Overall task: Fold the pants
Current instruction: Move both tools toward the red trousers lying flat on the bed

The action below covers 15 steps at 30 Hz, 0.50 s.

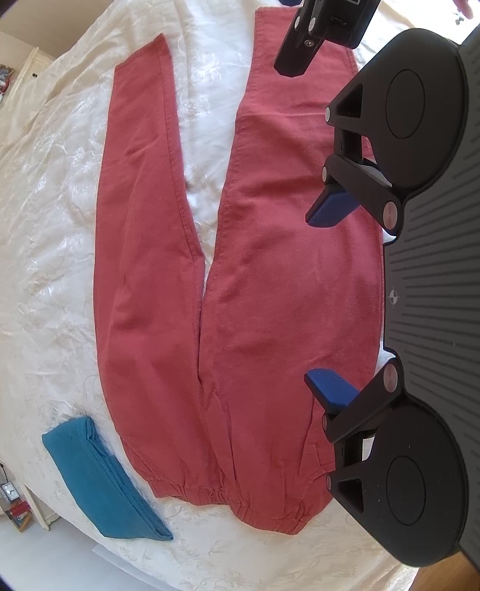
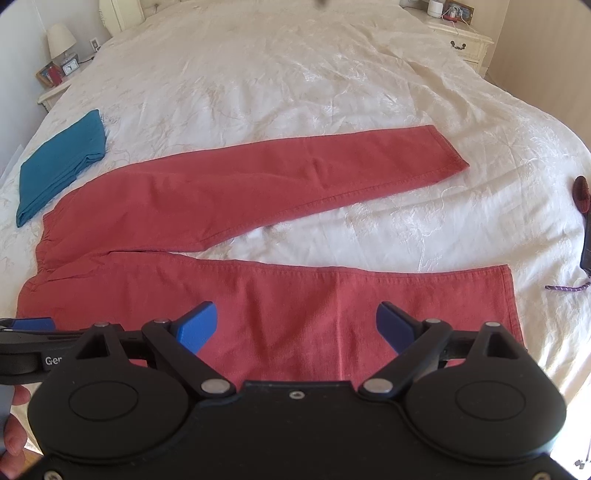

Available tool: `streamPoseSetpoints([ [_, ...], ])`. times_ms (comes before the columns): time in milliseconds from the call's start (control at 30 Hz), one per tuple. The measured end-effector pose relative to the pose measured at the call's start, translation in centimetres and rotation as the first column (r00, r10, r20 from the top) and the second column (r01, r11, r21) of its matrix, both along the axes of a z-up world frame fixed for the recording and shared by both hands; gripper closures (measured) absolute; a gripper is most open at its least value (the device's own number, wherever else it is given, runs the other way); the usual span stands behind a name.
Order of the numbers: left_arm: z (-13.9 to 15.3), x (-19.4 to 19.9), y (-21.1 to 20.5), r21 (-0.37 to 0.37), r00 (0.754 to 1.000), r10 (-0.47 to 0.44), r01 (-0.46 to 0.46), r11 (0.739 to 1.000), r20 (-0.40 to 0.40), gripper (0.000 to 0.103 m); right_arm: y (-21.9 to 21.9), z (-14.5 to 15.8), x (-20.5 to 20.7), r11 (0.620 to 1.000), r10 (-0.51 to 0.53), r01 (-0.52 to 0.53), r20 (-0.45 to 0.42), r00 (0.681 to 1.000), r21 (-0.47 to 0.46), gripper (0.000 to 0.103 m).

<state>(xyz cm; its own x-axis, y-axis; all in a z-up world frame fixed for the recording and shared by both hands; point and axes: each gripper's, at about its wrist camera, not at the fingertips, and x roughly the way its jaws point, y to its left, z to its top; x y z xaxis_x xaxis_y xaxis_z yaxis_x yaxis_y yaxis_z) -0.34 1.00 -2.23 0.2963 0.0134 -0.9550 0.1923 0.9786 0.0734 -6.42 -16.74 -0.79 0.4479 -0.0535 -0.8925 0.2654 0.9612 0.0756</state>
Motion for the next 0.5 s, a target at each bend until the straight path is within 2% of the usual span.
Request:
streamPoseSetpoints([
  [500, 0.03, -0.73, -0.56, 0.017, 1.000, 0.004, -0.004, 1.000, -0.007, 0.019, -0.86, -0.06, -0.65, 1.000, 0.007, -0.007, 0.002, 1.000, 0.014, 0.009],
])
